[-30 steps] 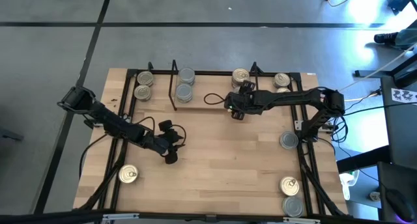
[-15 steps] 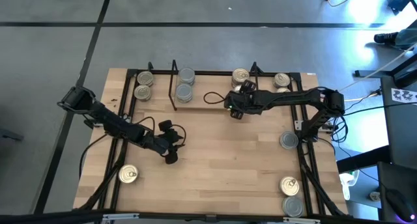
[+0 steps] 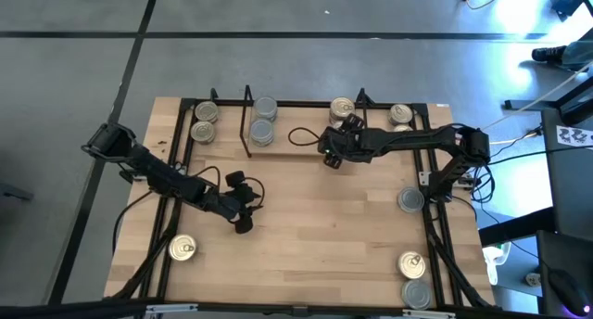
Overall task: Stack canned seafood by type on shelf
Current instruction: Stack the blue pink tuna can on top of the other blue pink tuna can on the shelf
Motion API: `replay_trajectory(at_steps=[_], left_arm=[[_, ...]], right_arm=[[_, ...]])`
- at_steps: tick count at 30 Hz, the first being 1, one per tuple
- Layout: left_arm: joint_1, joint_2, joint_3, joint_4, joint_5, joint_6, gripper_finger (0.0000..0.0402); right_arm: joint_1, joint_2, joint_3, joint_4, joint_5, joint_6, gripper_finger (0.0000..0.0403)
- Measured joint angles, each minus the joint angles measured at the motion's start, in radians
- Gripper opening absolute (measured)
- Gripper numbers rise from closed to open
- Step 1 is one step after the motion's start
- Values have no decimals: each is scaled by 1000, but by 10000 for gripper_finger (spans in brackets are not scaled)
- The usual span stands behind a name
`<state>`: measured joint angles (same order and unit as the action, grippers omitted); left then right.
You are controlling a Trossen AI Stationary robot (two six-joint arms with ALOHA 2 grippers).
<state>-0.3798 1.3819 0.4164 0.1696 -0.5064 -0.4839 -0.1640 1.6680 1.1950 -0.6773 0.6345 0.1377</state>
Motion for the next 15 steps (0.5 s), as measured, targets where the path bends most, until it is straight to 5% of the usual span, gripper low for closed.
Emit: replay_trajectory(at_steps=[15], left_arm=[[0, 0, 1, 0, 0, 0, 159]], right_arm=[[0, 0, 0, -5, -62, -21, 282]])
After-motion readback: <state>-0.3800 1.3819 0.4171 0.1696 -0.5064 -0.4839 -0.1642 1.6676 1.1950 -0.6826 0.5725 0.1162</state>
